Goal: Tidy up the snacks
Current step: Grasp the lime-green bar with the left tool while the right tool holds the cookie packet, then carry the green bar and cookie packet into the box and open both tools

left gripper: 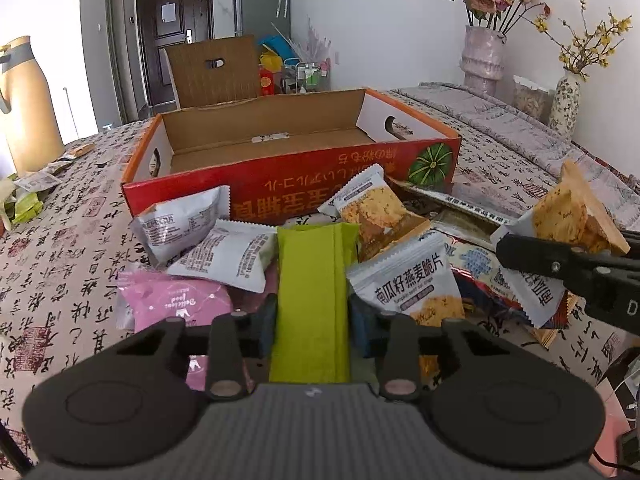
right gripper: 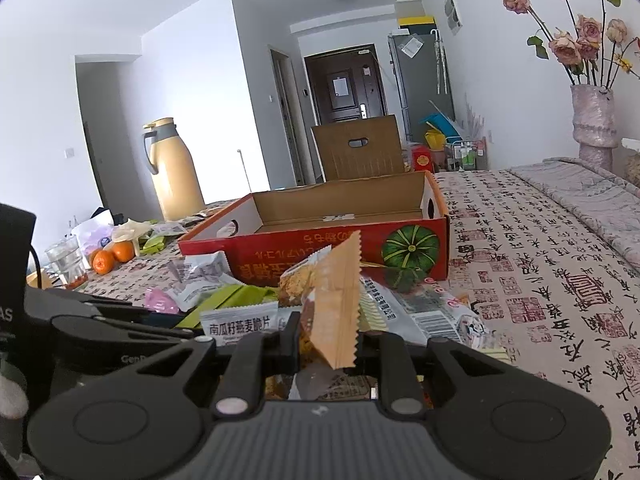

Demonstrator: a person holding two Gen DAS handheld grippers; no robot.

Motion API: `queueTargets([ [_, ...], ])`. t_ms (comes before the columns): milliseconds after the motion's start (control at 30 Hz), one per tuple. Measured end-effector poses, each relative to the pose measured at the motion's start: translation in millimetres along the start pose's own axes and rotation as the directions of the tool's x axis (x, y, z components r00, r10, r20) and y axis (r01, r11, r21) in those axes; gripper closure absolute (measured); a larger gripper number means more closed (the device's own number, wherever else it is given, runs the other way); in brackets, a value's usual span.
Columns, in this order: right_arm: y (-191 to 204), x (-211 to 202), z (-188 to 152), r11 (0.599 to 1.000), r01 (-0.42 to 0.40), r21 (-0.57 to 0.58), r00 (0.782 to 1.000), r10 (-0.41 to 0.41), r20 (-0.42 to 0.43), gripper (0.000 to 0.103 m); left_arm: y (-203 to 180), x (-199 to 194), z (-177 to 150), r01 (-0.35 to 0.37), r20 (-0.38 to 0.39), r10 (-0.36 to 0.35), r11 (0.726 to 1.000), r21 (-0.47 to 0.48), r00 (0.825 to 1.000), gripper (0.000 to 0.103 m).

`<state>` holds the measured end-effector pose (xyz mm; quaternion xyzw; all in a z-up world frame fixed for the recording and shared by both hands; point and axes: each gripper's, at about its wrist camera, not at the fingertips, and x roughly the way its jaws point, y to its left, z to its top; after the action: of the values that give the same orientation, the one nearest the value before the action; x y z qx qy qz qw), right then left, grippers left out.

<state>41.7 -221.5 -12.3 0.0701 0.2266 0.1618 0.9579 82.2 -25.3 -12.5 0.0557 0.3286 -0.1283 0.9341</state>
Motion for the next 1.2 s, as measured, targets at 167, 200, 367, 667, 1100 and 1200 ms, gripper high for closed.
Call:
queueTargets([
  [167,1,0,4,1.0,-0.004,-0.004,1.0,0.004,0.007,0.085,-2,-13,7,0.003,0.034,-0.003,1.0,0.002,0.999,0.066],
  [200,2,0,6,1.0,-0.005,-0.006,1.0,0.005,0.011,0.085,-2,-15,9,0.0,0.04,0.0,1.0,0.002,0.999,0.066],
  [367,3,1,18,1.0,-0.001,-0.022,1.0,0.002,0.025,0.085,-3,-22,23,-0.018,0.074,0.018,1.0,0.003,0.997,0.066],
  [667,0,11,56,0.998,0.023,-0.062,0.998,-0.019,0.064,0.085,6,-30,63,-0.05,0.11,0.054,0.998,-0.047,0.992,0.067],
  [1100,-16,65,124,0.995,0.066,-0.081,0.998,-0.063,0.031,0.085,28,-18,134,-0.083,0.127,0.094,0.993,-0.087,0.988,0.068],
  [1200,-20,84,136,0.994,0.075,-0.083,0.997,-0.075,0.005,0.085,35,-7,149,-0.098,0.11,0.109,0.99,-0.1,0.988,0.068],
])
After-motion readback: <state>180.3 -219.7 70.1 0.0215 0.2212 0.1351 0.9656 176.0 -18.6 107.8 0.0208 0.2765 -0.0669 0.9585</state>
